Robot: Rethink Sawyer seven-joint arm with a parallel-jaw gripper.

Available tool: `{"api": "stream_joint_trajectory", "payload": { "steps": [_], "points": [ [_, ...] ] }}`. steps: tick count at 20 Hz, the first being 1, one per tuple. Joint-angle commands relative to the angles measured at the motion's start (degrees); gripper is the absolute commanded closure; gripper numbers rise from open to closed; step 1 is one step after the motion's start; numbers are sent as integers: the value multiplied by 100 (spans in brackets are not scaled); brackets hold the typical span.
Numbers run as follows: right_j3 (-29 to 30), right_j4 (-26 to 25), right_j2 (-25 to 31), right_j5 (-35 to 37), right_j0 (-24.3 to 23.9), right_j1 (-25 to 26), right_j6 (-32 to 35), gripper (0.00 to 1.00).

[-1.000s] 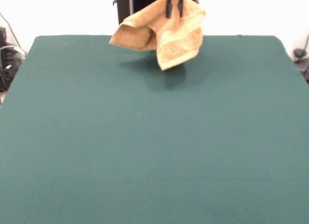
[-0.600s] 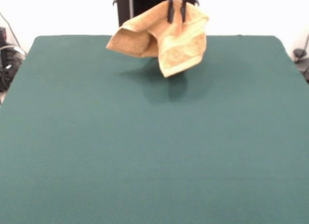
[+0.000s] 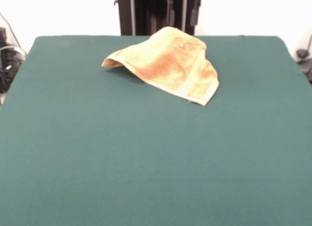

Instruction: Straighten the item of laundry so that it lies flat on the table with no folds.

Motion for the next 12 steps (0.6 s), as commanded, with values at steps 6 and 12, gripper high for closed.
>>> {"api": "stream_joint_trajectory", "payload": {
  "steps": [6, 12],
  "points": [
    [-555, 358, 249, -144, 210, 318, 951, 0],
    [-616, 400, 301, 84, 184, 364, 874, 0]
  ]
}}
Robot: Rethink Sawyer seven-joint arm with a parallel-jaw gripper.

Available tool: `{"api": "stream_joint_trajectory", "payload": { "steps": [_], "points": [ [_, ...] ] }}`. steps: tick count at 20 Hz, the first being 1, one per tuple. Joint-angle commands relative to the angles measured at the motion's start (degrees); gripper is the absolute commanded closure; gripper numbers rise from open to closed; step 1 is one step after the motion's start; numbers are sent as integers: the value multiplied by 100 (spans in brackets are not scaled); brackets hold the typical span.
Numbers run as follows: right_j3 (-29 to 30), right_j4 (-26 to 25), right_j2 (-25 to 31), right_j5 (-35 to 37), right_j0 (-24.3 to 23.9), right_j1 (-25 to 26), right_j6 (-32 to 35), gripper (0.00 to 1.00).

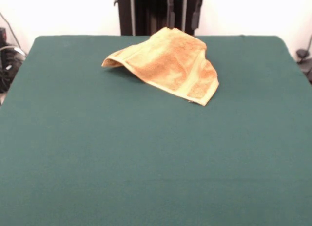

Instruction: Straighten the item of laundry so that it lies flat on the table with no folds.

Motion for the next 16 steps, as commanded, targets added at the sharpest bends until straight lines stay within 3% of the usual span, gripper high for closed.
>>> {"api": "stream_joint_trajectory", "payload": {
  "steps": [1, 16],
  "points": [
    [-367, 312, 325, 70, 135, 370, 876, 0],
    [-683, 4, 697, -176, 158, 908, 561, 0]
  ]
}}
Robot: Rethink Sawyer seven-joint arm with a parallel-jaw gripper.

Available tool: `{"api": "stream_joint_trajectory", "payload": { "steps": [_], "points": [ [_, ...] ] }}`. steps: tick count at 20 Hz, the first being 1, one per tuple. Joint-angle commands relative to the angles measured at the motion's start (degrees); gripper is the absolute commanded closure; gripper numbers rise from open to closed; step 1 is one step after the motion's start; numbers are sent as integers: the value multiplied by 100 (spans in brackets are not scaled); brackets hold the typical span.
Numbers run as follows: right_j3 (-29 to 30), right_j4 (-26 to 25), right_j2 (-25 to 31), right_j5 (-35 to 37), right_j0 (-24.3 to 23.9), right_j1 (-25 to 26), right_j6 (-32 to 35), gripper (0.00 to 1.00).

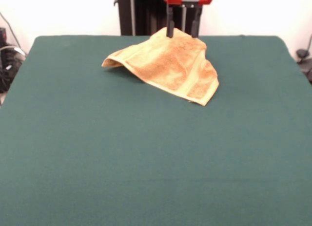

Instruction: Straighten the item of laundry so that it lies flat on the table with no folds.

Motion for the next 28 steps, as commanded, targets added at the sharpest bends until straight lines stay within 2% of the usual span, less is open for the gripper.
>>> {"api": "stream_joint_trajectory", "payload": {
  "steps": [1, 13, 17, 22, 28],
  "points": [
    [-405, -22, 715, -156, 148, 613, 522, 0],
    [-557, -192, 1275, 349, -154, 934, 29, 0],
    [-677, -220, 1307, 589, -197, 1049, -98, 0],
    [-1141, -306, 1232, 681, -19, 1440, -175, 0],
    [-1605, -595, 1121, 595, -18, 2006, -274, 0]
  ]
}}
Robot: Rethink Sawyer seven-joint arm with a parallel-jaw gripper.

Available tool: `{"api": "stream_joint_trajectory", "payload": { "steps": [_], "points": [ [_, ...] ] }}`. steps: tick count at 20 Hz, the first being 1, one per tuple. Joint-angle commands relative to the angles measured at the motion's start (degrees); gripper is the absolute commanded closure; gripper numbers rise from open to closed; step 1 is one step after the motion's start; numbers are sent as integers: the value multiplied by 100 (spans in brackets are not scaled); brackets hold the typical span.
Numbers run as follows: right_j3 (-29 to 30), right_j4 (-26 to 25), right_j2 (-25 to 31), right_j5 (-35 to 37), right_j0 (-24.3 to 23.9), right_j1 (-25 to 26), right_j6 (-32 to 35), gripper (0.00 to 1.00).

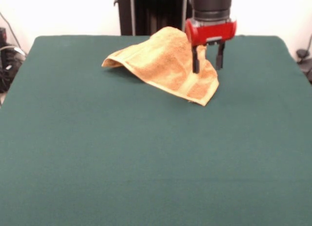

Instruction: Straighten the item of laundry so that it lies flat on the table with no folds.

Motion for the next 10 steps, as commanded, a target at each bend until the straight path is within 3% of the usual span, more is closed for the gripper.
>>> {"api": "stream_joint_trajectory", "payload": {
  "steps": [1, 10],
  "points": [
    [-907, -462, 419, 583, 59, 788, -295, 0],
    [-876, -963, 421, 359, -85, 887, -195, 0]
  ]
}}
